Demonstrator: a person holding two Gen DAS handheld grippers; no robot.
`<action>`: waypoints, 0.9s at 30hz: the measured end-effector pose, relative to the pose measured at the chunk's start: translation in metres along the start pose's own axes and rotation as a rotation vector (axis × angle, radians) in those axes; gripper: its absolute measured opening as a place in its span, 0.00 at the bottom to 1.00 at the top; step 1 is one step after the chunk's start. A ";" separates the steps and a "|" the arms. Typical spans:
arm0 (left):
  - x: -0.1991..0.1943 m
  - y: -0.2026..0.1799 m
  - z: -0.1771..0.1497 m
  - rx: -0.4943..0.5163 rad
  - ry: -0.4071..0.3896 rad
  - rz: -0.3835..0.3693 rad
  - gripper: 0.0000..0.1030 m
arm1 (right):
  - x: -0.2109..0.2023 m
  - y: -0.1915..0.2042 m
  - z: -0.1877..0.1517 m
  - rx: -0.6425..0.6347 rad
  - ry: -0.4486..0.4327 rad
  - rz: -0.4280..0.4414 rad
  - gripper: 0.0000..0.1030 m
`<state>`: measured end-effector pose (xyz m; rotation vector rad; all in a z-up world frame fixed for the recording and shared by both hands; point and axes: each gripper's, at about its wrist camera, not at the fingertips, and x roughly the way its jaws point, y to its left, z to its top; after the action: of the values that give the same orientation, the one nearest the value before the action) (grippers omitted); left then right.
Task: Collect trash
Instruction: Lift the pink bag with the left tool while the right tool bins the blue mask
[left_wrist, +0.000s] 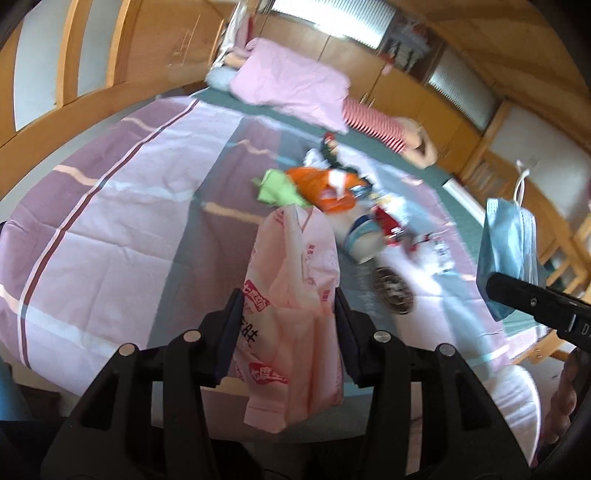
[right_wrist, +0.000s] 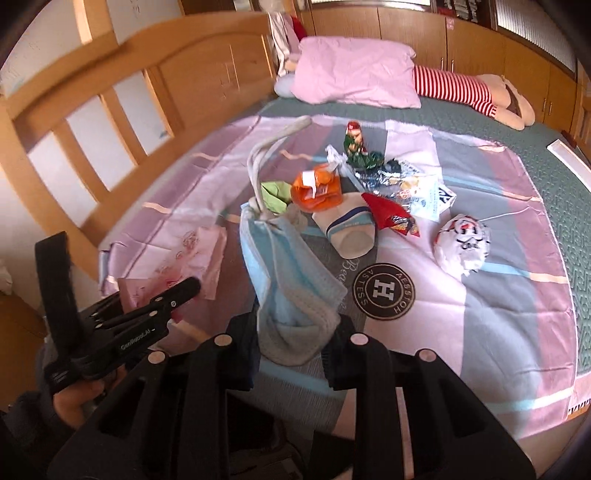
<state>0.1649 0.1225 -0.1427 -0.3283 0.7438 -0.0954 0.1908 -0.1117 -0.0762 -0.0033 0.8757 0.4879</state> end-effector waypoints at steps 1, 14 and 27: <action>-0.005 -0.002 -0.001 0.000 -0.008 -0.015 0.47 | -0.008 -0.002 -0.002 0.004 -0.010 0.003 0.26; -0.065 -0.083 -0.034 0.158 -0.032 -0.191 0.47 | -0.108 -0.053 -0.071 0.095 -0.070 -0.120 0.26; -0.083 -0.131 -0.054 0.300 -0.030 -0.274 0.47 | -0.119 -0.087 -0.166 0.128 0.193 -0.127 0.63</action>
<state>0.0714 0.0012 -0.0830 -0.1429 0.6402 -0.4555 0.0406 -0.2712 -0.1128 0.0116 1.0875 0.3153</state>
